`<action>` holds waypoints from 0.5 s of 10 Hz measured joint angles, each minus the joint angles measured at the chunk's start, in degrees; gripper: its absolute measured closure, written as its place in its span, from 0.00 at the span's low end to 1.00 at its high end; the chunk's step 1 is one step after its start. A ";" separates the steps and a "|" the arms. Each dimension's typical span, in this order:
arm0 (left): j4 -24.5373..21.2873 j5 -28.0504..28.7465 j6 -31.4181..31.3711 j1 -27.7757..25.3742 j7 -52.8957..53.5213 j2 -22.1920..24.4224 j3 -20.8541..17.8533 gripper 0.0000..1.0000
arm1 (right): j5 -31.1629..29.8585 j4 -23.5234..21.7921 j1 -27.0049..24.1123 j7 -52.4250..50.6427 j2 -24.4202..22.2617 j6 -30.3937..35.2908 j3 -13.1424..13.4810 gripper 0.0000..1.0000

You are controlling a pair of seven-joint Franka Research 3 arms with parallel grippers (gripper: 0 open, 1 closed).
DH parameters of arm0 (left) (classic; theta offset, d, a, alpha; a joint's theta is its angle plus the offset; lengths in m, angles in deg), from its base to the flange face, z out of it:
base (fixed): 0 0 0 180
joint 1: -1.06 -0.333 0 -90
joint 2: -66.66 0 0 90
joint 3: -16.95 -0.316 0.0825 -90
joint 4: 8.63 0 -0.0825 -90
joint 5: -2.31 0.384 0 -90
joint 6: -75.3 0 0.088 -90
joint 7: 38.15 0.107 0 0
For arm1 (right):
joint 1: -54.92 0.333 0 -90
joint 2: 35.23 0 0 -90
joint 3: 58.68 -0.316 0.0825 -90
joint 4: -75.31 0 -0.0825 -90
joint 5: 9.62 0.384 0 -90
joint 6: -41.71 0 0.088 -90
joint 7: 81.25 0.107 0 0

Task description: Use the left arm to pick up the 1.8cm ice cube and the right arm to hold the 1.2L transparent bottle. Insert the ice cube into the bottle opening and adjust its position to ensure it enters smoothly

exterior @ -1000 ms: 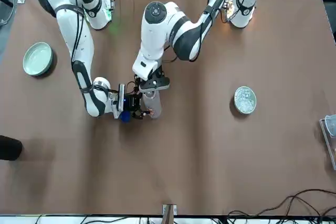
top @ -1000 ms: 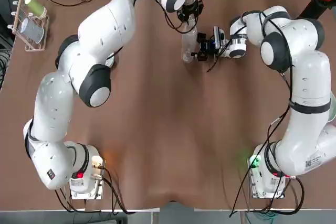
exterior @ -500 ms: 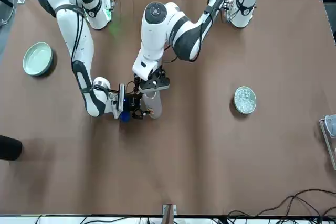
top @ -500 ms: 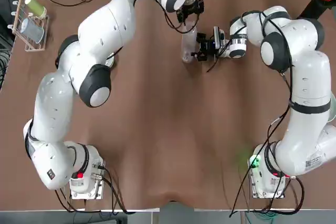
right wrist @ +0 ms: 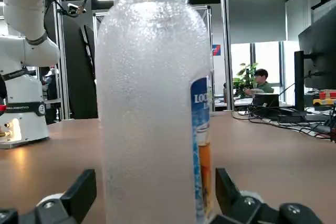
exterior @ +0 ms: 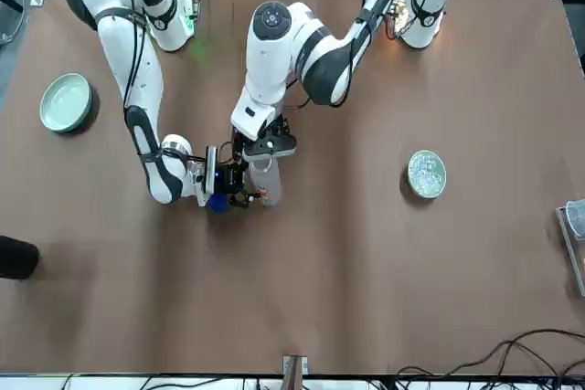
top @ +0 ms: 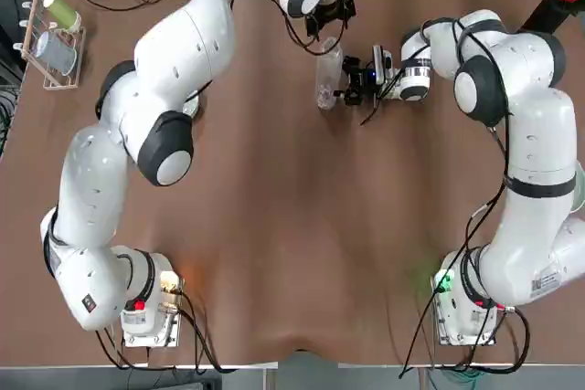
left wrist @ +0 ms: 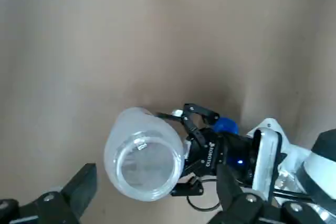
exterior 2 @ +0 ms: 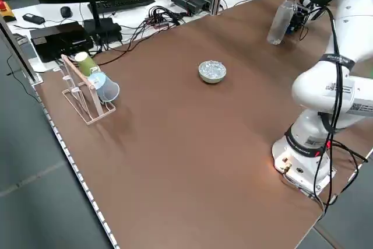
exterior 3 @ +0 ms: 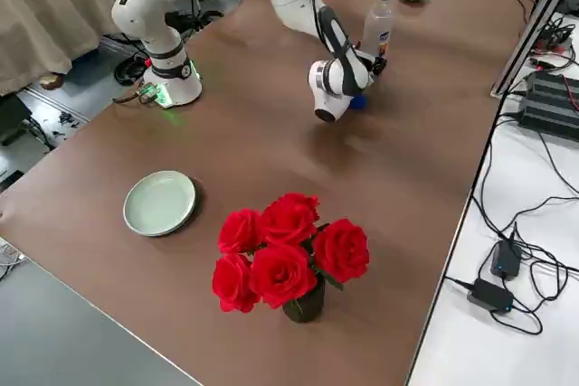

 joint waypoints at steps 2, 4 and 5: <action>0.12 0.11 3.08 -1.12 3.59 0.90 -0.25 0.00 | -2.70 0.36 -1.34 0.02 0.00 0.06 0.41 0.00; 0.10 0.12 7.24 -4.09 7.91 3.28 -0.30 0.00 | -8.02 1.23 -4.78 0.19 -0.02 0.33 0.56 0.00; -0.12 0.11 9.82 -5.61 9.81 4.94 -0.28 0.00 | -10.52 1.93 -6.59 0.42 -0.07 0.62 0.57 0.00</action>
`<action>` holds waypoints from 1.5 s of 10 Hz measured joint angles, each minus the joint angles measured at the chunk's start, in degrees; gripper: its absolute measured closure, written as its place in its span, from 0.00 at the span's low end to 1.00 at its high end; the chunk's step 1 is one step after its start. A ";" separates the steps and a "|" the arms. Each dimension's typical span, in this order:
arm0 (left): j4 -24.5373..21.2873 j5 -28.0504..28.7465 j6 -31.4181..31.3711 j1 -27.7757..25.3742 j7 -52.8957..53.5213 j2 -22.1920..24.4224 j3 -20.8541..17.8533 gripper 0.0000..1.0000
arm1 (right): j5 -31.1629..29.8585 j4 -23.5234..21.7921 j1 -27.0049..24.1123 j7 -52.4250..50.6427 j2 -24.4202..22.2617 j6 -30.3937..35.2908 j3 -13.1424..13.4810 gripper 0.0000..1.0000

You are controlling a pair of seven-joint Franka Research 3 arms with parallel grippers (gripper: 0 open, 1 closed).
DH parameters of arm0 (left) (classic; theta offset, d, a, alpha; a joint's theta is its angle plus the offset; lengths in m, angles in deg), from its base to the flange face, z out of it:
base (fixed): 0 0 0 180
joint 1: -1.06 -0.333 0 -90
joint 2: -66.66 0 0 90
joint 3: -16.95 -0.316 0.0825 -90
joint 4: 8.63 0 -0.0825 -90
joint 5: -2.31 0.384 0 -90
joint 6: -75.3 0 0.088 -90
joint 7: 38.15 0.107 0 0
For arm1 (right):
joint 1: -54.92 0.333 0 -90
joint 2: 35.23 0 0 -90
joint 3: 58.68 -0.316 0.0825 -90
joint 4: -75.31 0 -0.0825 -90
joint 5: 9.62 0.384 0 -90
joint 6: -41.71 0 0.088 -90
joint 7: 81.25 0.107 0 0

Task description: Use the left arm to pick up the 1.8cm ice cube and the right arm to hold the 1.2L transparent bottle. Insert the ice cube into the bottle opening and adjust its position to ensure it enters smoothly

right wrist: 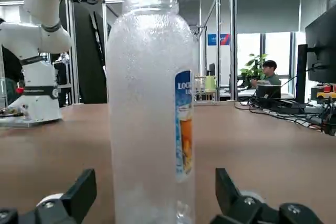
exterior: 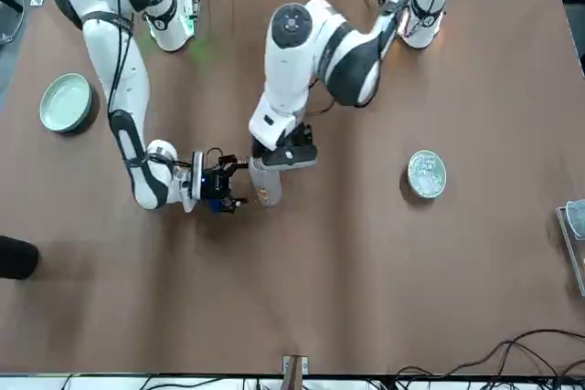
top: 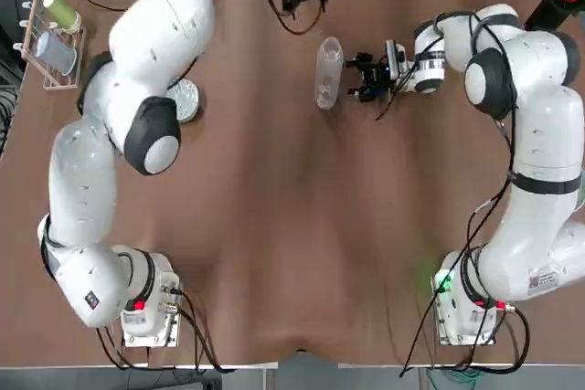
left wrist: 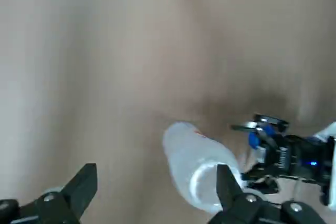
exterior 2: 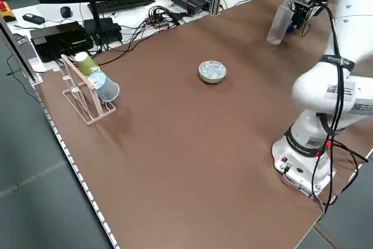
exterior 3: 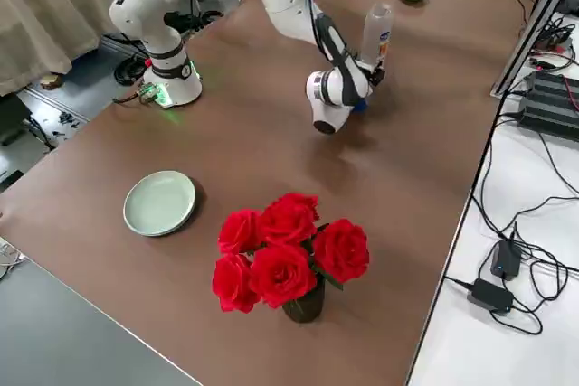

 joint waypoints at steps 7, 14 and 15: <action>-7.63 -2.12 10.21 -11.62 14.07 12.44 0.31 0.00 | -20.04 8.49 -8.00 20.33 -2.48 2.45 3.09 0.00; -21.50 -2.39 11.51 -22.97 29.09 26.67 0.28 0.00 | -51.98 15.21 -8.11 59.99 -20.77 2.75 10.04 0.00; -23.91 -2.39 11.51 -24.45 31.95 28.88 0.26 0.00 | -56.30 15.39 -7.97 65.76 -24.08 1.97 10.03 0.00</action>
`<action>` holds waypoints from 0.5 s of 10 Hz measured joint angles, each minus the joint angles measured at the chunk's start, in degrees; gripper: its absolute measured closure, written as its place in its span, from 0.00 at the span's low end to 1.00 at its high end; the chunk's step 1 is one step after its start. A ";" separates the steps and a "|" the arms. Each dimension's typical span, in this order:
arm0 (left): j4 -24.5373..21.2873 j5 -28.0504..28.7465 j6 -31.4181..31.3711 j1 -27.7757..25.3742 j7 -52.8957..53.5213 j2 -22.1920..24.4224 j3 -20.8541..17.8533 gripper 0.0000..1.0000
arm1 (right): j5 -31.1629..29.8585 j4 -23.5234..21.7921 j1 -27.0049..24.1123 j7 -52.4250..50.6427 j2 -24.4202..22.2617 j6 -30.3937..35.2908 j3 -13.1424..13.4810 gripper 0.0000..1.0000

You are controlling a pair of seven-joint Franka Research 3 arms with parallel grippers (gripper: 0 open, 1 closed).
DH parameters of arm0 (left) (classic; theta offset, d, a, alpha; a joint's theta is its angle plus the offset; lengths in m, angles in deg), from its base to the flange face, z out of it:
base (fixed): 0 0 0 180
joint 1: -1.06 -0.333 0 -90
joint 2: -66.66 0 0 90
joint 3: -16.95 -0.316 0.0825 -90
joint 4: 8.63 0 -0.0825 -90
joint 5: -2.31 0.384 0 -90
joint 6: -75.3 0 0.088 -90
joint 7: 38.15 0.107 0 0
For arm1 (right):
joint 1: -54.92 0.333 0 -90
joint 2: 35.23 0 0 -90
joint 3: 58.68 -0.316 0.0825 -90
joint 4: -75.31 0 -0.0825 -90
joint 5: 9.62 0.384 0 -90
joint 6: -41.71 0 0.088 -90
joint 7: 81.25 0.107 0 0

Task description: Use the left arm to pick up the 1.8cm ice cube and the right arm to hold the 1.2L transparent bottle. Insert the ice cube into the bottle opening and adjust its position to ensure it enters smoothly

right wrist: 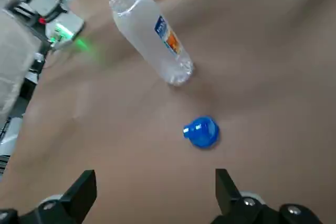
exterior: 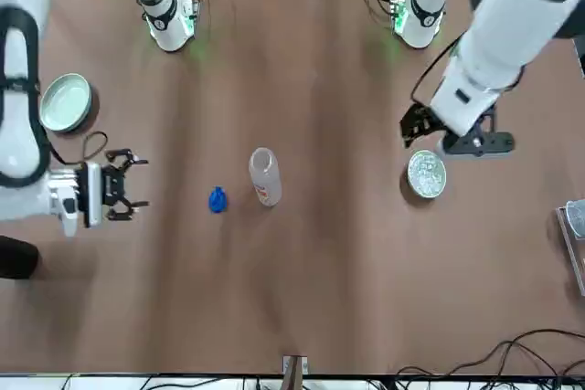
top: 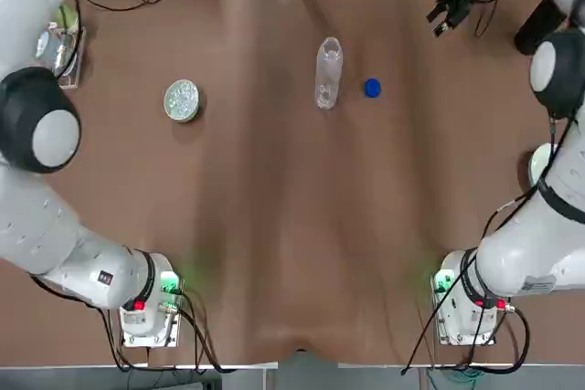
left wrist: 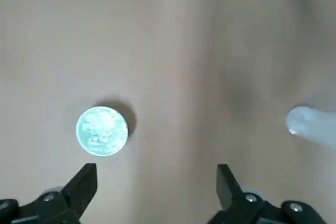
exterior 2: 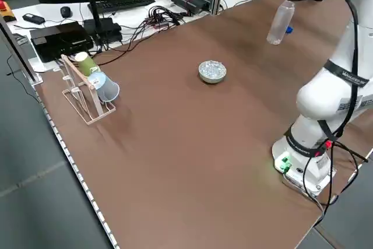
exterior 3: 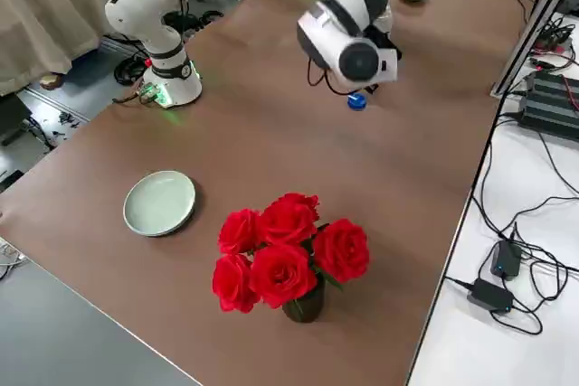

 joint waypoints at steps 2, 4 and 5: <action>-2.99 0.00 0.00 -2.42 4.18 2.62 -0.02 0.00 | -9.38 1.02 0.80 12.56 -4.98 -1.23 -0.09 0.00; -3.49 0.00 0.73 -5.61 8.06 3.40 -0.05 0.00 | -19.28 1.68 2.77 27.46 -9.90 -3.22 -0.48 0.00; -3.50 0.00 1.46 -7.58 10.04 3.99 -0.05 0.00 | -22.38 1.76 3.09 35.29 -12.63 -3.81 -0.61 0.00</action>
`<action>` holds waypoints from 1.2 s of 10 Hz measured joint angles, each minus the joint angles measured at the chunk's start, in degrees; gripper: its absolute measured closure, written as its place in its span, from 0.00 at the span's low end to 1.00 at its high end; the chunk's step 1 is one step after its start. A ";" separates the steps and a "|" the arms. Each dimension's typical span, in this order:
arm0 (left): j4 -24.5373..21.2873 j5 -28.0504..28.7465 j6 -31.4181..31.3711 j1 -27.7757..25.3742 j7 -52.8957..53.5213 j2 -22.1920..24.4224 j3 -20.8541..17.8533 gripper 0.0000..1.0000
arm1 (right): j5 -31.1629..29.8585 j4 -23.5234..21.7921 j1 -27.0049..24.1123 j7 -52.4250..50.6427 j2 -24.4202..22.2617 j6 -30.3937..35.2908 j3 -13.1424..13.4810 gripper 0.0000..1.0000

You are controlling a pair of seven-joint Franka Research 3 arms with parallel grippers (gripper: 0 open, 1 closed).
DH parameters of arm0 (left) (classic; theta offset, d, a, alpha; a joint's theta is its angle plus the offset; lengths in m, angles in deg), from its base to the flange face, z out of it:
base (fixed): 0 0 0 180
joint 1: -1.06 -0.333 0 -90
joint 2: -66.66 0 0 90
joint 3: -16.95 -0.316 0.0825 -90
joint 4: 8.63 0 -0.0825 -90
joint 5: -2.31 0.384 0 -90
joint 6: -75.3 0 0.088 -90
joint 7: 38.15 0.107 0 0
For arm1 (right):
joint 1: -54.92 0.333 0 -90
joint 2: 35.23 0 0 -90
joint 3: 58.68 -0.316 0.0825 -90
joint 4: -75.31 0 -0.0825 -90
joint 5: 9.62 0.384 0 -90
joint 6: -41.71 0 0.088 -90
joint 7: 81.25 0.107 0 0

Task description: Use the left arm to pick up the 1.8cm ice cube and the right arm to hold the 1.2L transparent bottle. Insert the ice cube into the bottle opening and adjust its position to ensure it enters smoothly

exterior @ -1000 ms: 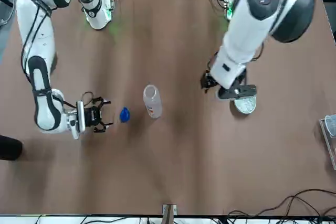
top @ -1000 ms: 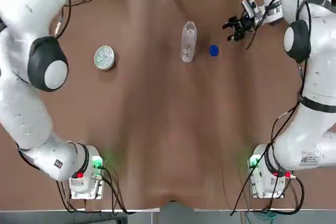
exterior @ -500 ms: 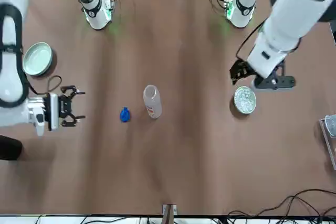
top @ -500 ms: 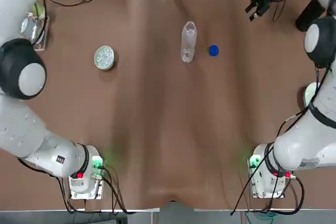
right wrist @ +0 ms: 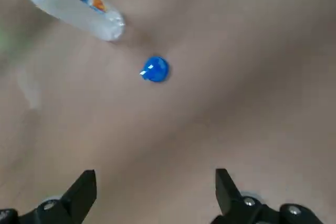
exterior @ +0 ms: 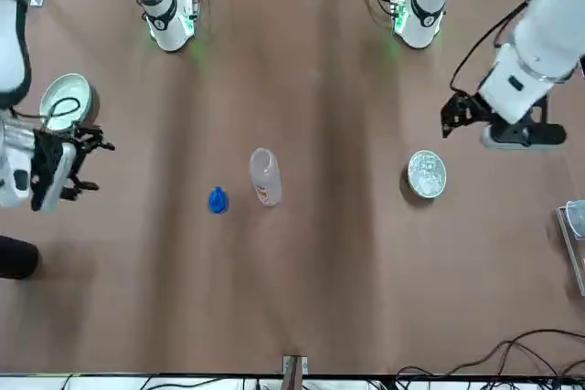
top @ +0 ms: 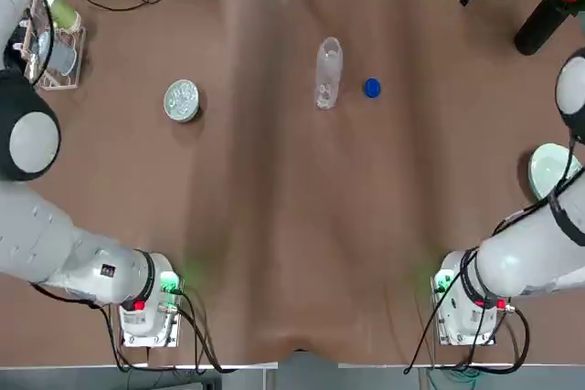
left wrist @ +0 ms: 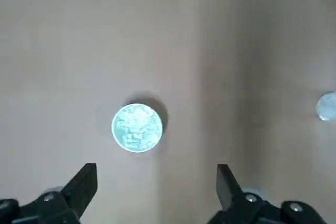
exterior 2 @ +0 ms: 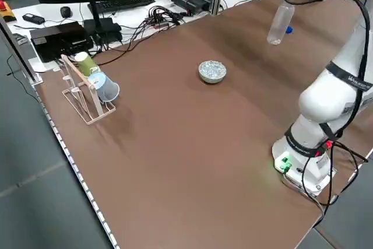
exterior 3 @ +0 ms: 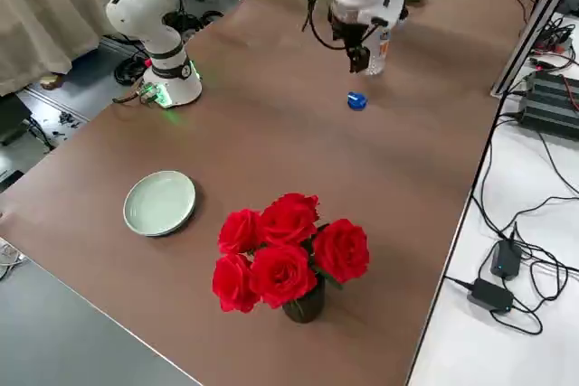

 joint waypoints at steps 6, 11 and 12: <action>-0.41 -0.01 0.83 -8.14 8.30 1.09 0.01 0.00 | -18.72 0.42 -0.51 44.01 -9.35 -0.40 -0.27 0.00; -0.88 0.01 0.92 -13.87 7.54 1.02 3.86 0.00 | -19.59 0.72 -2.51 52.46 -11.37 -4.36 -3.38 0.00; -0.88 0.01 0.92 -14.18 6.83 1.02 4.44 0.00 | -19.52 0.28 -2.53 52.64 -11.31 -4.55 -3.46 0.00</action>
